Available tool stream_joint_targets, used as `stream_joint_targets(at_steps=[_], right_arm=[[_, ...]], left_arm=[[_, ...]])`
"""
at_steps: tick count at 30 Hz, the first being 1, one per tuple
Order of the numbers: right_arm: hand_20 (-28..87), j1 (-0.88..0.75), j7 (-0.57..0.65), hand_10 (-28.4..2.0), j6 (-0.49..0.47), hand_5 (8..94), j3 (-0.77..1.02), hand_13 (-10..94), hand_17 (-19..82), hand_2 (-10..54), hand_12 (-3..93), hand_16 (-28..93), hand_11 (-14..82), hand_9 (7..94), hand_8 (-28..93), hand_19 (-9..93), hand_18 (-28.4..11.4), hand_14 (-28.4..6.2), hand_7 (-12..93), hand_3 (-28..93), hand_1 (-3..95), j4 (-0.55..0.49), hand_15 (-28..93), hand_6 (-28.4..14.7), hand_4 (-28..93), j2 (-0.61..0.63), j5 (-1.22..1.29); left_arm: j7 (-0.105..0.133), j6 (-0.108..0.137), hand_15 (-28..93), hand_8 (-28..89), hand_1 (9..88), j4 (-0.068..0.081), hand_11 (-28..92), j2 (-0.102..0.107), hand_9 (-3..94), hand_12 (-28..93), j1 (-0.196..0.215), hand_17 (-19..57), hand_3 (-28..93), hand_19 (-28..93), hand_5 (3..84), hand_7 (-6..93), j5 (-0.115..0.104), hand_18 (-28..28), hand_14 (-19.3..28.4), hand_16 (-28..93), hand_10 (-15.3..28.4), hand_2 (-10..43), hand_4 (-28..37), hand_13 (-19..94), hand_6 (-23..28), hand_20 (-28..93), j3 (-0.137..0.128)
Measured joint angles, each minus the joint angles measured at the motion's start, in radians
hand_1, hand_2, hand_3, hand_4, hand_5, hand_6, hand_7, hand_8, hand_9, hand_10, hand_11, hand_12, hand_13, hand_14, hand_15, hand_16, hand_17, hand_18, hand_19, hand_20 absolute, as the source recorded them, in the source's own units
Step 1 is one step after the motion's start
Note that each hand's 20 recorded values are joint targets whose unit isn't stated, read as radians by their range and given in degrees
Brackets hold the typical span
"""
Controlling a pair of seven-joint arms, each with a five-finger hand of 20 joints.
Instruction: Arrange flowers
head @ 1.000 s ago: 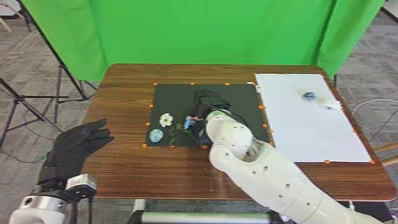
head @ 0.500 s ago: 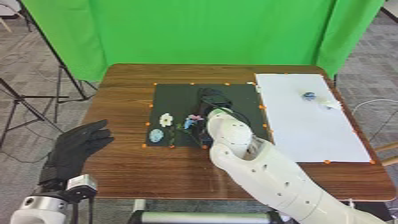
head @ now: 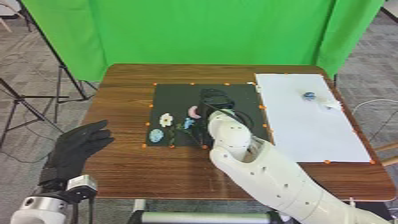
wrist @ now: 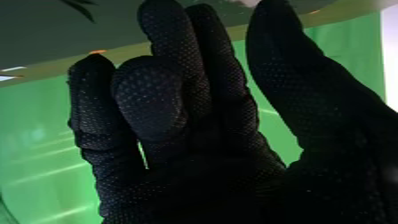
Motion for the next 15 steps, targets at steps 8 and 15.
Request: stream_joint_targets(at_steps=[8,15], right_arm=[[8,0.010,0.002,-17.8,0.005,65.9,-0.002,69,44,-7.2,19.1,20,32.4,66.5,-11,93,-20.6,-9.8,20,84,38.1,0.001,77,-6.5,-25,0.004,-0.005],[10,0.008,-0.079,-24.0,0.039,56.3,-0.001,56,35,1.8,20.6,19,33.3,53.4,-11,93,-23.4,-15.6,16,86,26.4,-0.002,84,-5.1,-23,0.009,-0.009]], left_arm=[[0.004,0.001,68,-11,27.8,0.000,40,0.001,40.5,10,0.001,-9.2,83,61,44.6,19.7,-0.002,22.4,28.4,-15,22.4,4.5,-19.9,29,13.2,9,0.006],[0.005,0.001,68,-11,27.8,0.000,40,0.004,40.4,10,0.001,-9.2,83,61,44.7,19.7,-0.003,22.4,28.4,-15,22.4,4.6,-19.9,29,13.2,9,0.010]])
